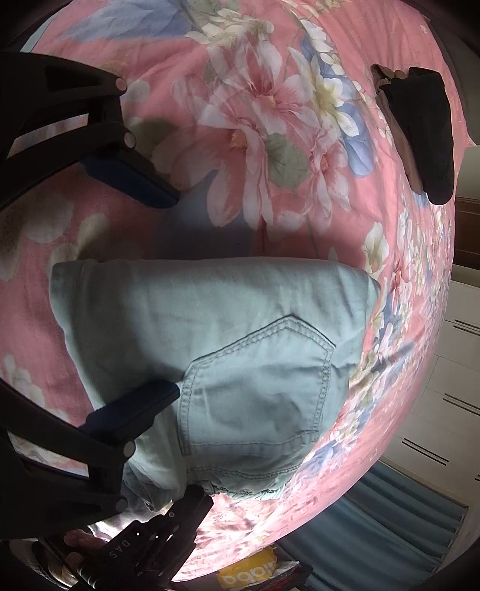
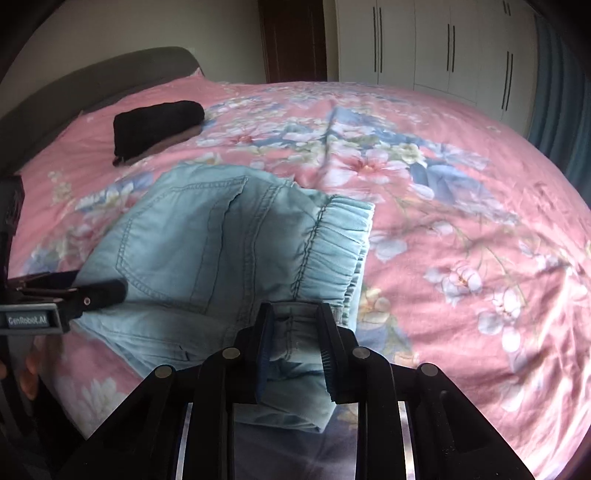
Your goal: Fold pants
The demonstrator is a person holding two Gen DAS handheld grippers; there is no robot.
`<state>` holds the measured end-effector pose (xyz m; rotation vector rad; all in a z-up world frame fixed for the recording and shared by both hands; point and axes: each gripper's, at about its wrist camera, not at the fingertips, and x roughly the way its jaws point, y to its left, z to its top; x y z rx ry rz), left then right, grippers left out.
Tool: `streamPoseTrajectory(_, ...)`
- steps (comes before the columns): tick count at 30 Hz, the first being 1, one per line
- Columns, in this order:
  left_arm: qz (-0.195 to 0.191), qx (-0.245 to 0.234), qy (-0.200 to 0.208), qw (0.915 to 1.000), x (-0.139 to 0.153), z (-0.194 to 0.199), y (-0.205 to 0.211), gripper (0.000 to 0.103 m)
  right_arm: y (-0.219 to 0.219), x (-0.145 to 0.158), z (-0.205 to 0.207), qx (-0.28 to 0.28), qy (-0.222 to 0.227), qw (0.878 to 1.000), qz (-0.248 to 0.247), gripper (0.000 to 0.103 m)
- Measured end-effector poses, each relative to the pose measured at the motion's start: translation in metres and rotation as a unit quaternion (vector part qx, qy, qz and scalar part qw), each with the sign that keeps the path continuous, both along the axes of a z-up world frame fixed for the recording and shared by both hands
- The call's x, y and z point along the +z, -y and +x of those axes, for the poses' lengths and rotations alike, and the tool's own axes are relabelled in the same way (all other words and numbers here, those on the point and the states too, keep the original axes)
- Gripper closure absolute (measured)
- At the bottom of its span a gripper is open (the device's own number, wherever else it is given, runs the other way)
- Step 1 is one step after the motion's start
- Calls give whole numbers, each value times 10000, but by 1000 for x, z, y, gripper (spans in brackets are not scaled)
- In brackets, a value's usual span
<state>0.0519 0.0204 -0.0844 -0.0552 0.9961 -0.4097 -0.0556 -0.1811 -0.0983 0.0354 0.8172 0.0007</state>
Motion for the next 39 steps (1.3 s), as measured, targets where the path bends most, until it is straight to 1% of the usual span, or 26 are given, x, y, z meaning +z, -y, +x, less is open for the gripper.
streamPoseTrajectory(2, -10, -2, -6, 10000, 0, 1, 0, 7, 2, 3, -2, 49, -9, 10000, 59, 77)
streamPoseTrajectory(5, 28, -12, 10, 10000, 0, 0, 1, 7, 9, 12, -6, -82, -10, 9994, 329, 77)
streamPoseTrajectory(6, 35, -13, 8, 10000, 0, 0, 1, 7, 10, 17, -8, -120, 87, 9993, 340, 77)
streamPoseTrajectory(8, 21, -5, 1, 10000, 1, -1, 1, 8, 5, 29, -14, -121, 403, 9989, 207, 77)
streamPoseTrajectory(10, -16, -9, 34, 10000, 5, -2, 0, 9, 0, 37, -17, 6, 659, 9976, 203, 77)
streamPoseTrajectory(11, -53, -6, 73, 10000, 8, -4, -1, 9, -3, 40, -16, 85, 720, 9971, 250, 77)
streamPoseTrajectory(15, -447, 10, 296, 9986, 23, -11, -12, 9, -19, 41, -14, 334, 974, 9945, 193, 77)
streamPoseTrajectory(17, -589, 22, 400, 9975, 31, -8, -15, 9, -27, 35, -12, 465, 950, 9942, 184, 77)
streamPoseTrajectory(19, -651, 39, 421, 9970, 38, 0, -15, 10, -32, 23, -6, 530, 730, 9956, 247, 77)
streamPoseTrajectory(21, -709, -10, 419, 9966, 43, 11, -9, 10, -37, 5, -1, 509, 408, 9975, 262, 77)
streamPoseTrajectory(23, -617, -101, 482, 9969, 47, 22, 3, 13, -36, -8, -1, 441, 276, 9981, 324, 77)
streamPoseTrajectory(25, -491, -213, 546, 9971, 51, 36, 17, 19, -30, -12, -5, 388, 338, 9971, 554, 77)
streamPoseTrajectory(27, -531, -357, 456, 9969, 51, 52, 32, 24, -26, -13, -7, 406, 385, 9958, 721, 77)
streamPoseTrajectory(28, -584, -340, 389, 9970, 49, 61, 37, 33, -25, -13, -7, 431, 412, 9954, 753, 77)
streamPoseTrajectory(29, -579, -293, 300, 9974, 46, 69, 41, 37, -24, -14, -8, 450, 444, 9950, 779, 77)
streamPoseTrajectory(31, -536, -204, 130, 9983, 37, 87, 50, 37, -23, -16, -10, 450, 492, 9940, 867, 77)
streamPoseTrajectory(32, -442, -125, 49, 9989, 30, 96, 53, 40, -22, -16, -11, 437, 509, 9934, 928, 77)
streamPoseTrajectory(34, -207, -35, -308, 9993, 11, 116, 58, 43, -19, -17, -11, 421, 531, 9923, 1038, 78)
streamPoseTrajectory(35, -138, -34, -397, 9991, 5, 123, 60, 43, -19, -18, -12, 437, 533, 9919, 1063, 78)
streamPoseTrajectory(38, 108, -172, -311, 9993, 8, 129, 68, 41, -17, -18, -11, 474, 521, 9909, 1143, 81)
streamPoseTrajectory(39, 107, -174, -281, 9994, 12, 128, 67, 41, -16, -18, -11, 459, 515, 9905, 1193, 81)
